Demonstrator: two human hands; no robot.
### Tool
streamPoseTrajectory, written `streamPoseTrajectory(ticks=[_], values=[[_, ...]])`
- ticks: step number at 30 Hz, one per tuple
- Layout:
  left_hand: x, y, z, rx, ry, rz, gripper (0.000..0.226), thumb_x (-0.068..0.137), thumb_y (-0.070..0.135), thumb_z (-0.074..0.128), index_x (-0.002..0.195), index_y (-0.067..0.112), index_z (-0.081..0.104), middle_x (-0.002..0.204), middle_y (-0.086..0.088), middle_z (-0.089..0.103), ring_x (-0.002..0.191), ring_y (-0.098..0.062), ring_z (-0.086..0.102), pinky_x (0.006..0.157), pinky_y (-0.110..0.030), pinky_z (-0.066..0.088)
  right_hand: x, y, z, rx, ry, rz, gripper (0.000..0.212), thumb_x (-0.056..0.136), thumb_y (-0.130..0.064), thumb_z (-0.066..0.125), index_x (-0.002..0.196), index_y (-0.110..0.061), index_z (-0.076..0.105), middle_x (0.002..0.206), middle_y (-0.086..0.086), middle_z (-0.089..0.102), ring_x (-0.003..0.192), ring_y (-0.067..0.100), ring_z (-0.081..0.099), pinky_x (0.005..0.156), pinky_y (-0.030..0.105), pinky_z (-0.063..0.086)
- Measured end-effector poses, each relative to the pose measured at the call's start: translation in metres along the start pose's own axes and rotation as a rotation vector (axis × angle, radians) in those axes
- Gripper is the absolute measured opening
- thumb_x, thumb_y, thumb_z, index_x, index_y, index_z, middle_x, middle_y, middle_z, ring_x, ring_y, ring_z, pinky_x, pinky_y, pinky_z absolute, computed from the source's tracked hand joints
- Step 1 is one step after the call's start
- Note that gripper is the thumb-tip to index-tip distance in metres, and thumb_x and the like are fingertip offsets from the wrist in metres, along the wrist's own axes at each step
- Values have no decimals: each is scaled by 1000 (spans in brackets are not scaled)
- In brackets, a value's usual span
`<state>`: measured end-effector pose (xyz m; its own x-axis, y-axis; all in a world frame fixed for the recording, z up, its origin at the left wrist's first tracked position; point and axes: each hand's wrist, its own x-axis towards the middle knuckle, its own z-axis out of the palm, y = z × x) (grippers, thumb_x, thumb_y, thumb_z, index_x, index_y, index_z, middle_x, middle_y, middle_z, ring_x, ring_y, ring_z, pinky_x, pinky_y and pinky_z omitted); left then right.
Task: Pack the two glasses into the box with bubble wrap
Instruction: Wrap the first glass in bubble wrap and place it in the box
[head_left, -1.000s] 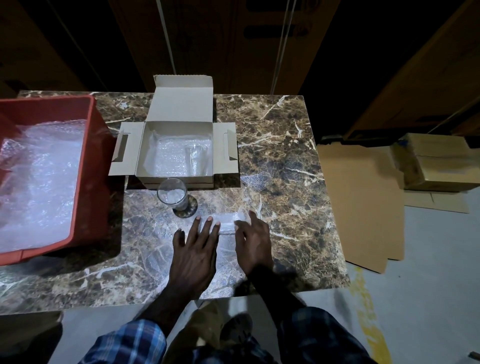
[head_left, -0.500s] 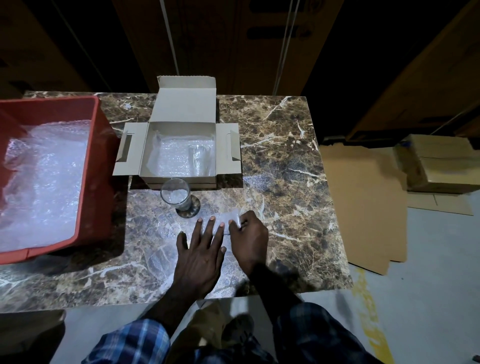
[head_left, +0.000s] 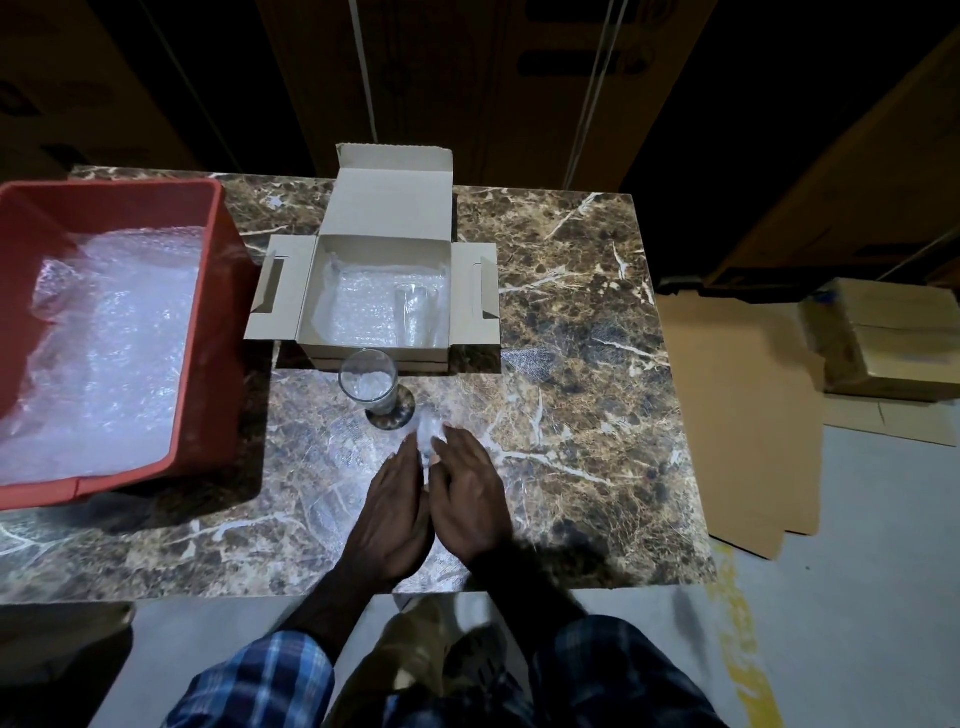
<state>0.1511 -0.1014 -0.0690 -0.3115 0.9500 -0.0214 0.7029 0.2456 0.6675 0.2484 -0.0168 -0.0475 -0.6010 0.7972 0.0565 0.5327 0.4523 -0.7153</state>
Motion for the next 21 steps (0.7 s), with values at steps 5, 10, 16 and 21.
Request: streamPoseTrajectory(ticks=[5,10,16,21], values=[[3,3,-2,-145,79,-42,59,106,26,30,160,21,9,165,2,21,150,-10,23,119,-36,25,-4,24,9,-121,-153,-104,61,103,-29,13,137,-3,56,152,15,43,148,32,29,121,40,25],[3,-12,0,-5,63,-20,51,105,23,32,156,17,31,166,0,17,153,-14,14,120,-43,25,2,21,-1,-34,-260,-12,50,94,-16,32,135,-9,61,155,7,42,148,28,30,122,37,20],[10,-17,-11,83,12,71,50,104,28,30,149,9,42,164,-2,23,149,-24,25,115,-46,33,6,12,3,62,69,293,37,89,-32,66,124,-19,63,114,10,67,103,28,62,86,41,52],[12,-22,-14,88,-20,85,50,105,29,30,151,12,39,166,2,17,149,-22,24,112,-43,33,6,14,5,-57,212,223,26,82,-36,72,88,-11,67,81,9,62,80,33,57,70,44,52]])
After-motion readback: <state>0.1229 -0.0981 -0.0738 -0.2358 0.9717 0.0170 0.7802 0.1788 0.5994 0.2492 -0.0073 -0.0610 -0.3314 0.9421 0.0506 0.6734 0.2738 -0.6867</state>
